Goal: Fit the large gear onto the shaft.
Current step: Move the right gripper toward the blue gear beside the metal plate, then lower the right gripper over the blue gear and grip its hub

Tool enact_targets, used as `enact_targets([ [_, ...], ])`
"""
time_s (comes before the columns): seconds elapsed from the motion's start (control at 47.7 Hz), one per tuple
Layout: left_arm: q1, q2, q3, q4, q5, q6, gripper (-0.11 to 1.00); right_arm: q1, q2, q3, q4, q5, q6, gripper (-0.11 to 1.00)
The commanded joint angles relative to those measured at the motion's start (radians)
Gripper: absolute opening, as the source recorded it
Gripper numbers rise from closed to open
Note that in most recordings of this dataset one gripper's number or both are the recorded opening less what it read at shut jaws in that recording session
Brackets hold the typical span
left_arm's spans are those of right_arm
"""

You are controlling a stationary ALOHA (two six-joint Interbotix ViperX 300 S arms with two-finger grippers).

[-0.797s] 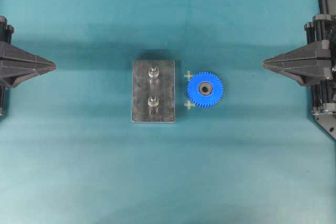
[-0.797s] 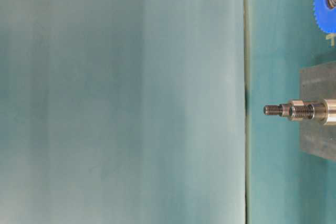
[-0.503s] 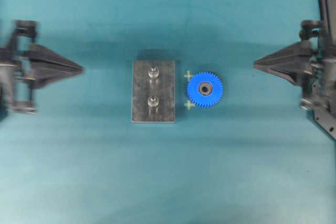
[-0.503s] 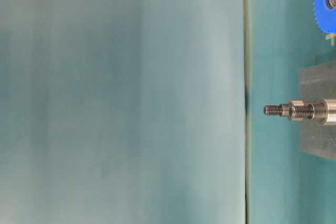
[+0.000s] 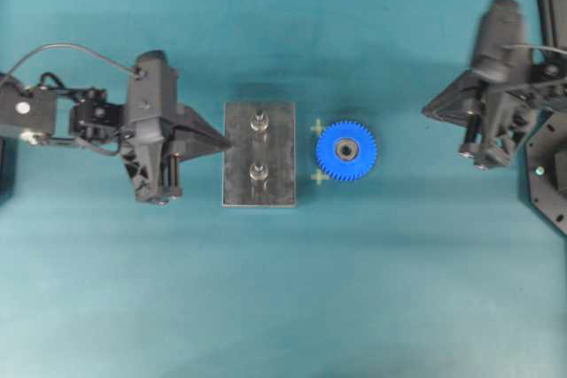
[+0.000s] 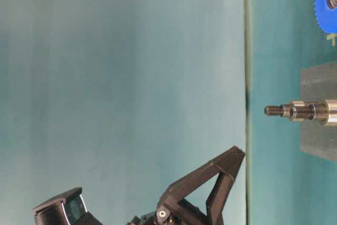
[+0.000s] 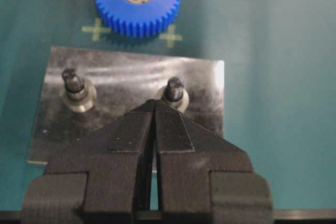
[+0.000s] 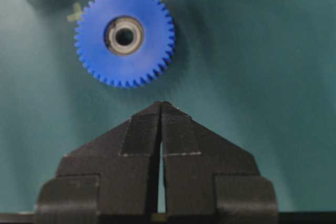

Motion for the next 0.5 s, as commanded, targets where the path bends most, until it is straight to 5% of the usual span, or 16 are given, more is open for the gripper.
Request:
enact_targets([
  [0.0, 0.003, -0.046, 0.002, 0.003, 0.009, 0.006, 0.00, 0.002, 0.060, -0.063, -0.002, 0.000, -0.021, 0.01],
  [0.294, 0.002, -0.123, 0.055, 0.011, 0.156, 0.106, 0.00, 0.048, 0.311, -0.212, -0.002, 0.043, -0.133, 0.02],
  [0.482, 0.008, -0.184, 0.121, 0.011, 0.176, 0.166, 0.00, 0.061, 0.465, -0.318, -0.002, 0.077, -0.130, 0.38],
])
